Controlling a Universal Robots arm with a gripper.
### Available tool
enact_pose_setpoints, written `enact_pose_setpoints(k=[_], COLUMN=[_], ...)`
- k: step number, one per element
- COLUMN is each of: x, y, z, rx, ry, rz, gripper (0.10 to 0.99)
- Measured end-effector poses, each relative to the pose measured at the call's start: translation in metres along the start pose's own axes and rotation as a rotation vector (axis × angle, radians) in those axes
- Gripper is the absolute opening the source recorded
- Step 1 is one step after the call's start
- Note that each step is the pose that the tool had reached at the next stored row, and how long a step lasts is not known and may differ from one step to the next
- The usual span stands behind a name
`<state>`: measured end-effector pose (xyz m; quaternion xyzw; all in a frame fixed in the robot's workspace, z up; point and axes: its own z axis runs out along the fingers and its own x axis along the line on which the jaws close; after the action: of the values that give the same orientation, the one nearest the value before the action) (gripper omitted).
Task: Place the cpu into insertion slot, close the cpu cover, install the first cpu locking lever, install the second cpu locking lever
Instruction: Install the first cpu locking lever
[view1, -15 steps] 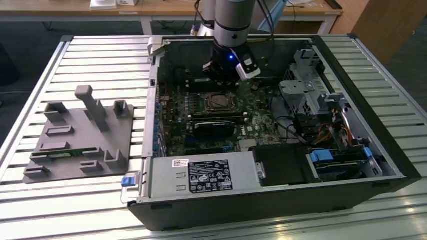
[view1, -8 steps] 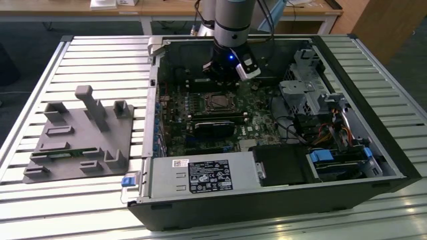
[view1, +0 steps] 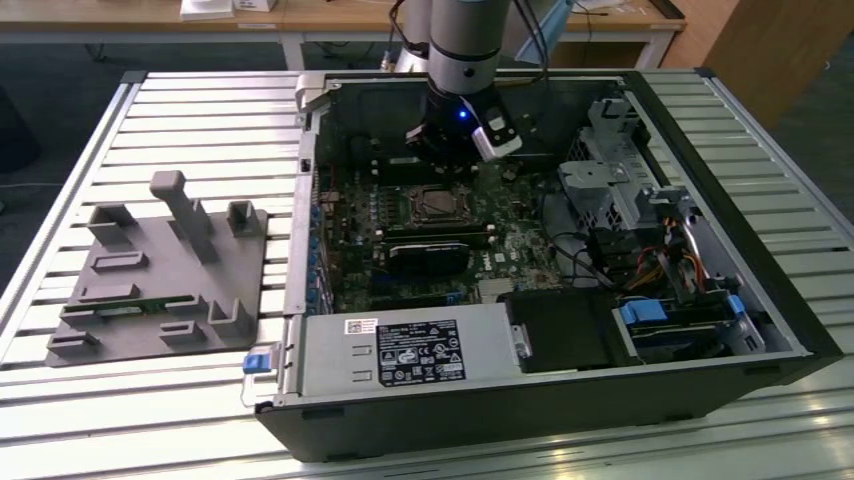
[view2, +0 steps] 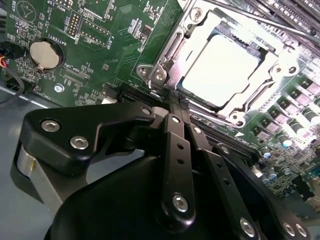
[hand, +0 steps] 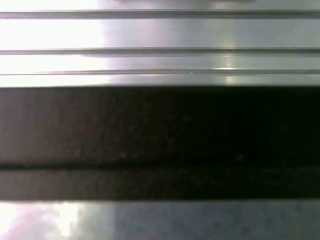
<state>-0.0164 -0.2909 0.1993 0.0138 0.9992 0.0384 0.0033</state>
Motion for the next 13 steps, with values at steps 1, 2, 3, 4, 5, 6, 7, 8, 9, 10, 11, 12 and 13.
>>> enact_pose_setpoints(k=[1,2,3,4,5,6,7,8,9,10,11,12,13], x=[0.0,0.0,0.0,0.0,0.0,-0.0001,-0.0001,-0.0001,-0.0001,-0.0001,0.0,-0.0001,-0.0001], y=[0.0,0.0001,0.0,0.0,0.0001,0.0001,0.0003,0.0003,0.0003,0.0002,0.0002,0.0002,0.0002], z=[0.0002,0.0003,0.0003,0.0003,0.0002,-0.0001,-0.0004,-0.0004,-0.0005,-0.0006,-0.0007,-0.0007,-0.0007], rx=[0.002,0.003,0.003,0.002,0.002,0.002,0.002,0.002,0.002,0.002,0.002,0.002,0.002], ry=[0.0001,0.0,0.0,-0.0001,-0.0002,-0.0004,-0.0007,-0.0006,-0.0006,-0.0004,-0.0003,-0.0003,-0.0003], rz=[0.0,0.0,0.0,0.0,0.0,0.0,0.0,0.0,0.0,0.0,0.0,0.0,0.0], gripper=[0.106,0.106,0.106,0.106,0.106,0.106,0.106,0.106,0.106,0.106,0.106,0.106,0.106])
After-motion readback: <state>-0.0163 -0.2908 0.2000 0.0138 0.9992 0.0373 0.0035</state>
